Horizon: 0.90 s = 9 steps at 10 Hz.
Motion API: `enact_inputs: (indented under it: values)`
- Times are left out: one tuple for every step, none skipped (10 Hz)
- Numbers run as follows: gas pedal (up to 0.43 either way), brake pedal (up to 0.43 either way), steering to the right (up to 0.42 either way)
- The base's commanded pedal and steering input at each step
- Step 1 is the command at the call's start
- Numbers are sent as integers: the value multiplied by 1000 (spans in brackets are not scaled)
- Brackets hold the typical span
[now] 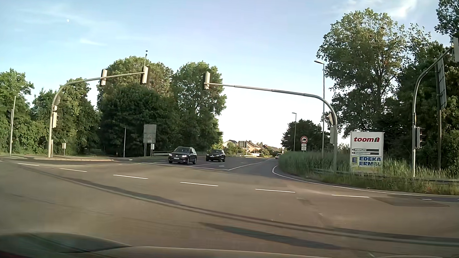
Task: Follow the waypoints while adhering to traffic rules and regulations
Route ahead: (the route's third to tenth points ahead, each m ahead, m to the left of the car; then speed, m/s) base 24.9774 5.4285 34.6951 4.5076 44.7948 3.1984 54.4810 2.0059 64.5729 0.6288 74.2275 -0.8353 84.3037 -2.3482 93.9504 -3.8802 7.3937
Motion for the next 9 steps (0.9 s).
enact_inputs:
  values:
    - [331, 30, 0]
    - [331, 30, 1]
    - [319, 30, 1]
    - [311, 30, 1]
    - [311, 24, 1]
    - [311, 24, 1]
    - [299, 30, 1]
    - [287, 30, 1]
    - [280, 30, 1]
